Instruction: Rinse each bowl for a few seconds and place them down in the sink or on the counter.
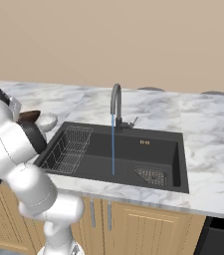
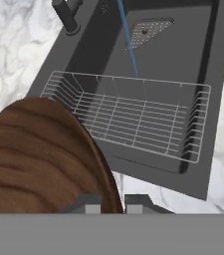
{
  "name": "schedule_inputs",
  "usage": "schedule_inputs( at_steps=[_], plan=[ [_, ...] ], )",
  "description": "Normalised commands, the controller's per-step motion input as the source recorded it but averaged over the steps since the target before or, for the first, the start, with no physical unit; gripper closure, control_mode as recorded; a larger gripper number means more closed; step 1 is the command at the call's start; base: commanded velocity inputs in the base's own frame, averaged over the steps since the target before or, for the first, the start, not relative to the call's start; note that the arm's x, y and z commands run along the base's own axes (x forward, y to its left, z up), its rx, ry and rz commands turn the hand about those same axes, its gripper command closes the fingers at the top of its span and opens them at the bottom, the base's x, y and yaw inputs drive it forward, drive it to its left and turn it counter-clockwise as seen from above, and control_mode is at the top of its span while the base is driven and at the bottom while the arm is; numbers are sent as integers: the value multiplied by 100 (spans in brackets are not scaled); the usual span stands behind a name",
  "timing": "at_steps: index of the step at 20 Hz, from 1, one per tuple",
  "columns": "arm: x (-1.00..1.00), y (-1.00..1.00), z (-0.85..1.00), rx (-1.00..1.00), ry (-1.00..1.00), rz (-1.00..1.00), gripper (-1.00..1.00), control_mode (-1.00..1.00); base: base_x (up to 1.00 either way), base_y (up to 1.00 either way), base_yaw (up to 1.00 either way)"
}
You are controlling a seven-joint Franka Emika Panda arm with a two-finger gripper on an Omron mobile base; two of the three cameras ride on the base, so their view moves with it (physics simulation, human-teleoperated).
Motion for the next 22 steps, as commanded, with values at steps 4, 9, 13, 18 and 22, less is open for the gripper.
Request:
schedule_inputs(
  at_steps=[4, 9, 13, 18, 22],
  plan=[
    [-7, -22, -18, 0, 0, -16, 100, -100, 0, 0, 0],
    [0, -32, -10, 0, 0, -15, 100, -100, 0, 0, 0],
    [0, -36, -2, 2, 2, -15, 100, -100, 0, 0, 0],
    [0, -36, -9, 3, 3, -16, 100, -100, 0, 0, 0],
    [0, -37, -14, 2, 2, -16, 100, -100, 0, 0, 0]
  ],
)
